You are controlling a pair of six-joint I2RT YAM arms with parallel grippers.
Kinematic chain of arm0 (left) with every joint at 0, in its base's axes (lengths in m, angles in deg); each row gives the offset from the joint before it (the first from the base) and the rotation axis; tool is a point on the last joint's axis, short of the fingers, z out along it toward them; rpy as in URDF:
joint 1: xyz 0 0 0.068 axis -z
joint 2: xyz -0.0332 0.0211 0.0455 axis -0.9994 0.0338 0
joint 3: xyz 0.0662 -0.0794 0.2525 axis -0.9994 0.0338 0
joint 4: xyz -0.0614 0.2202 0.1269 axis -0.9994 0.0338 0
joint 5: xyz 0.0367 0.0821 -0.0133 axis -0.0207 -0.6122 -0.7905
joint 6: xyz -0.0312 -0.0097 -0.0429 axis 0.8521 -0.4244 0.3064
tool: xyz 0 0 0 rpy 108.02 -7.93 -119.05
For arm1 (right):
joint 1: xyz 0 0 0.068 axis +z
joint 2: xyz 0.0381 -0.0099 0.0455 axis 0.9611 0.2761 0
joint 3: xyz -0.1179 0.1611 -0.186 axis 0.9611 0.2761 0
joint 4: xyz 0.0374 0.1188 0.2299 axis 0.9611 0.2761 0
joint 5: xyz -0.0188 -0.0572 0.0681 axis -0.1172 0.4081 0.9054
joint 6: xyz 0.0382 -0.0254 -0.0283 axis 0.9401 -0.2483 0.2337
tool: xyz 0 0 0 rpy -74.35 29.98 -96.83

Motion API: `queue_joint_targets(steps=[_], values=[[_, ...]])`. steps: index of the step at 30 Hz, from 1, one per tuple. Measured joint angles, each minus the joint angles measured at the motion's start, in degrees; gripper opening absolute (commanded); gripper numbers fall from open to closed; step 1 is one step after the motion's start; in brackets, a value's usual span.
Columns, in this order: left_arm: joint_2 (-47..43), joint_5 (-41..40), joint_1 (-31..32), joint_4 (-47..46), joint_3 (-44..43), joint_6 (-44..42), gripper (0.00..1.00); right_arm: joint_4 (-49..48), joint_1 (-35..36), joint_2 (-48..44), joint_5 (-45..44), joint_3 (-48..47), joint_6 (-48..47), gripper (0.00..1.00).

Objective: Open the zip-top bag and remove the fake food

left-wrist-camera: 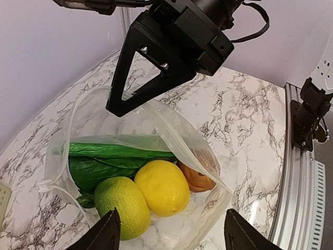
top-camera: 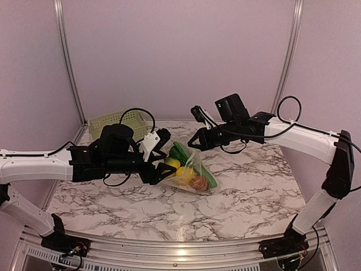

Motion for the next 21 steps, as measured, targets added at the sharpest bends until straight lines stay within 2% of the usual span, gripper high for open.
queue_joint_targets(steps=[4, 8, 21], values=[[3.74, -3.08, 0.09, -0.02, -0.98, 0.2, 0.58, -0.22, 0.26, 1.18, 0.66, -0.02, 0.0, 0.0], [6.8, -5.01, 0.09, 0.63, -3.06, 0.35, 0.55, -0.22, 0.26, 1.18, 0.68, -0.26, 0.0, 0.0], [15.78, -14.71, -0.33, 4.83, -8.39, 1.95, 0.62, -0.22, 0.26, 1.18, 0.59, -0.63, 0.0, 0.0]])
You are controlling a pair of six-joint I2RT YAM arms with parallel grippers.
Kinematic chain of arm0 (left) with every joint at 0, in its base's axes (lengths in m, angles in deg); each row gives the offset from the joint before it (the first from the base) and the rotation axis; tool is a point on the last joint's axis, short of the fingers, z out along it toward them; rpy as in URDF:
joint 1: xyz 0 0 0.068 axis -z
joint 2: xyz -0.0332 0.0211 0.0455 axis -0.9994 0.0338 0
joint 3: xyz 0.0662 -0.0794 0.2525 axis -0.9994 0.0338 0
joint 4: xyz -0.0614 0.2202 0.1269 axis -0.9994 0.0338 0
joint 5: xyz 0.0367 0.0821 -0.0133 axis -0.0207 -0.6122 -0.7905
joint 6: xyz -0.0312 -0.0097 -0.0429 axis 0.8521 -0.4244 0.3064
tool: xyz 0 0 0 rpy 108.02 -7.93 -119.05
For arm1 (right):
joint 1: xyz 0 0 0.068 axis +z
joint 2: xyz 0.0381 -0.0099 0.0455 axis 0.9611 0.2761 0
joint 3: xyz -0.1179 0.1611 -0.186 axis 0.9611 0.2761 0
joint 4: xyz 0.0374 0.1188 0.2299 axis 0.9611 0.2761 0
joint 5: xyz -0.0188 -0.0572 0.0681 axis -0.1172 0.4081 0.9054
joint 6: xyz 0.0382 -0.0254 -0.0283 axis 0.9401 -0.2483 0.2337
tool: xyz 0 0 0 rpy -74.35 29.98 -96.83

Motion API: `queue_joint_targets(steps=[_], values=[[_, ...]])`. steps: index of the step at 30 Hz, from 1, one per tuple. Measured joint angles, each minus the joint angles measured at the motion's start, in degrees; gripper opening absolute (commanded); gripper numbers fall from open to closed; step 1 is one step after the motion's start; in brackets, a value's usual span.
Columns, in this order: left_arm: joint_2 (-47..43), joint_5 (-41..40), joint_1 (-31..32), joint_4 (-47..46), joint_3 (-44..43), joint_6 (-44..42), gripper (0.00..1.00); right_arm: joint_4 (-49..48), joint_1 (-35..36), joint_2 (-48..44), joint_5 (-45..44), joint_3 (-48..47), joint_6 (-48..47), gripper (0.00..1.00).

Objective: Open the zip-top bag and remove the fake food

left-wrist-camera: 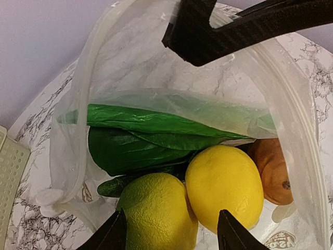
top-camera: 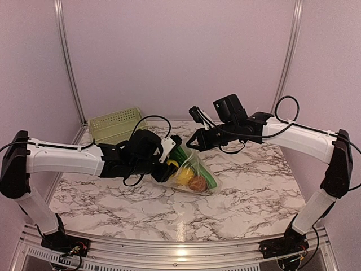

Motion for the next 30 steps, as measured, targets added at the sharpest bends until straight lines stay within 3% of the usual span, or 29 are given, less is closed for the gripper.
queue_joint_targets(steps=[17, 20, 30], values=[[6.82, 0.52, -1.16, 1.31, -2.95, 3.19, 0.72, 0.13, -0.02, 0.0, 0.0, 0.0, 0.2, 0.0], [7.76, 0.87, -1.42, 0.57, -3.13, 3.45, 0.67, 0.02, -0.02, 0.0, 0.15, 0.33, 0.87, 0.0], [9.64, 2.97, -2.38, -5.4, -2.62, 3.41, 0.33, -0.33, -0.15, -0.02, 0.46, 1.53, 1.92, 0.0]])
